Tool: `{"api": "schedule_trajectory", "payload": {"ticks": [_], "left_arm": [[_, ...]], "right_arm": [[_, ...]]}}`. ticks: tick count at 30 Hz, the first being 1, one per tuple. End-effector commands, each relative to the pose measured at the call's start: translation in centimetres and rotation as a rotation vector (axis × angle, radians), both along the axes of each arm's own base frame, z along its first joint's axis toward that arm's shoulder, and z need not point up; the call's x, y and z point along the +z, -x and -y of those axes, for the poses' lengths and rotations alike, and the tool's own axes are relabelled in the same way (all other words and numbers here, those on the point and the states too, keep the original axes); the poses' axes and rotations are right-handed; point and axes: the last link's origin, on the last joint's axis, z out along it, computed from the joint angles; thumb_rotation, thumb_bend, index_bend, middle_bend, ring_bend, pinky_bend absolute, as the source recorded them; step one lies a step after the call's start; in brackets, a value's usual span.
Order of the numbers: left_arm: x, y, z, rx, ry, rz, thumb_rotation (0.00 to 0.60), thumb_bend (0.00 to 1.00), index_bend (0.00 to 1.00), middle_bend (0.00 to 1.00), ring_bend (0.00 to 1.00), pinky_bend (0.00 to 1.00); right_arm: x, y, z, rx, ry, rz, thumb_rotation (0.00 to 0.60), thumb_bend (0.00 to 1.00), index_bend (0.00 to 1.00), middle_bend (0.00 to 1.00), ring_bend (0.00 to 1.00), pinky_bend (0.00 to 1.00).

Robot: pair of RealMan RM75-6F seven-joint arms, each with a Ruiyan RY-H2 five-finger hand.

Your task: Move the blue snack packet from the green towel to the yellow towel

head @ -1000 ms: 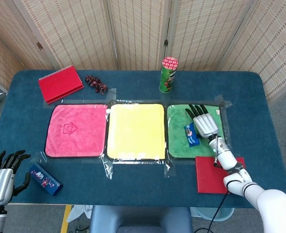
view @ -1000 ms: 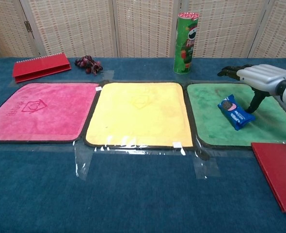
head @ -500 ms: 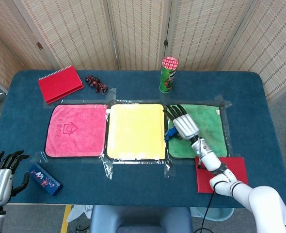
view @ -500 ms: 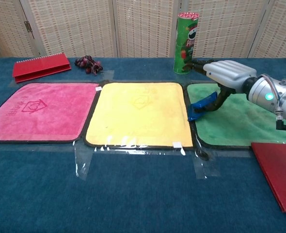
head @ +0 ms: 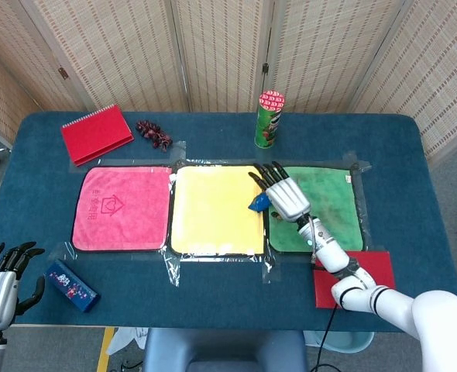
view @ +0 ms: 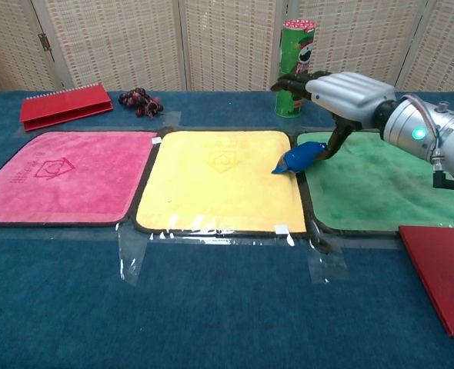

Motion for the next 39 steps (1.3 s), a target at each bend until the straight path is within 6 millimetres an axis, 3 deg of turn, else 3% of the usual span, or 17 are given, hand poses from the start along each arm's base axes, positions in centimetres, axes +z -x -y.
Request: {"api": "schedule_trajectory", "payload": {"ticks": [1, 13, 27, 39], "left_arm": [[0.0, -0.1, 0.0, -0.003, 0.000, -0.001, 0.600, 0.51, 0.28, 0.21, 0.20, 0.03], [0.0, 0.0, 0.2, 0.005, 0.000, -0.002, 0.600, 0.51, 0.28, 0.21, 0.20, 0.03], [-0.2, 0.0, 0.2, 0.002, 0.003, 0.001, 0.600, 0.51, 0.28, 0.21, 0.20, 0.03], [-0.2, 0.0, 0.2, 0.000, 0.003, 0.002, 0.600, 0.51, 0.28, 0.21, 0.20, 0.03]], "right_arm": [[0.7, 1.5, 0.9, -0.048, 0.012, -0.055, 0.600, 0.14, 0.00, 0.00, 0.00, 0.00], [0.3, 3.0, 1.6, -0.212, -0.133, -0.018, 0.600, 0.14, 0.00, 0.00, 0.00, 0.01], [0.4, 2.9, 1.7, -0.339, -0.223, 0.101, 0.600, 0.17, 0.00, 0.00, 0.08, 0.12], [-1.0, 2.2, 1.6, -0.412, -0.287, 0.217, 0.600, 0.21, 0.00, 0.00, 0.09, 0.13]]}}
